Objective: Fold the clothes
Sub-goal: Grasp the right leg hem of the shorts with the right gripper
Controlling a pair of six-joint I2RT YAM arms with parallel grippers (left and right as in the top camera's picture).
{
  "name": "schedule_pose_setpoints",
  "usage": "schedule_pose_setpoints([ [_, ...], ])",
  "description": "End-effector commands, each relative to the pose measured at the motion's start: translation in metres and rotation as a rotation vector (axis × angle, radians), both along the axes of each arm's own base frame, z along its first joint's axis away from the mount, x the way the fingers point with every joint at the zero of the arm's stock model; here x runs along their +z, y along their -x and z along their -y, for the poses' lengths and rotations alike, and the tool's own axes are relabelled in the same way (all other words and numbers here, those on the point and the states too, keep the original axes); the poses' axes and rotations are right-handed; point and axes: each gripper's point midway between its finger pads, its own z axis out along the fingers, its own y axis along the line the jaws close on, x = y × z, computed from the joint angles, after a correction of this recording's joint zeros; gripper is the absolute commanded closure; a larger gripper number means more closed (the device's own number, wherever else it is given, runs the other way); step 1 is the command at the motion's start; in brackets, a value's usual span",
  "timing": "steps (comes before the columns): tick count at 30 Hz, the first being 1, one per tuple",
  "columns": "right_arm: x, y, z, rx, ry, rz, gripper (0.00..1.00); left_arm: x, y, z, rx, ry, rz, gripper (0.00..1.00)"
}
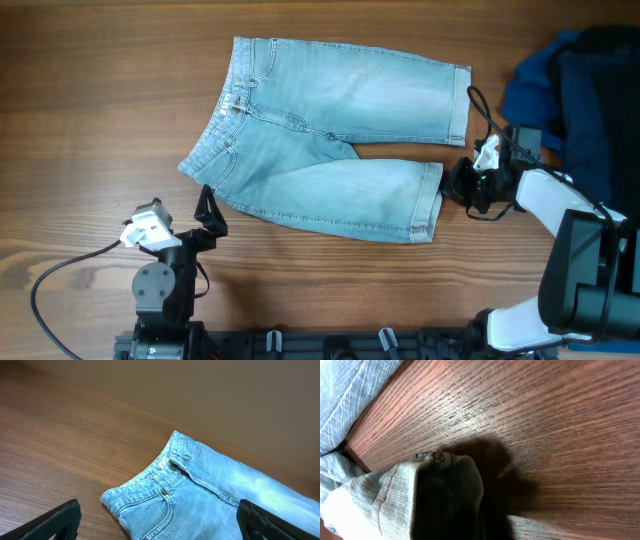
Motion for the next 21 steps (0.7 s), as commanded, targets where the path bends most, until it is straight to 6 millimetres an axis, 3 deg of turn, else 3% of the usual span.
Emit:
schedule_pose_setpoints([
  [1,-0.007,0.003,0.005,0.014,0.041,-0.005,0.96,-0.002,0.0,0.002,-0.007,0.006,-0.002,0.0],
  [9,-0.008,-0.012,0.043,-0.004,0.268,0.015,0.96,-0.002,0.0,0.002,-0.007,0.006,-0.002,0.0],
  [15,-0.005,-0.015,0.06,-0.009,0.299,0.032,0.96,-0.002,0.0,0.002,-0.007,0.006,-0.002,0.0],
  [21,0.011,-0.027,0.077,-0.022,0.313,0.049,0.96,-0.002,0.0,0.002,-0.007,0.006,-0.002,0.0],
])
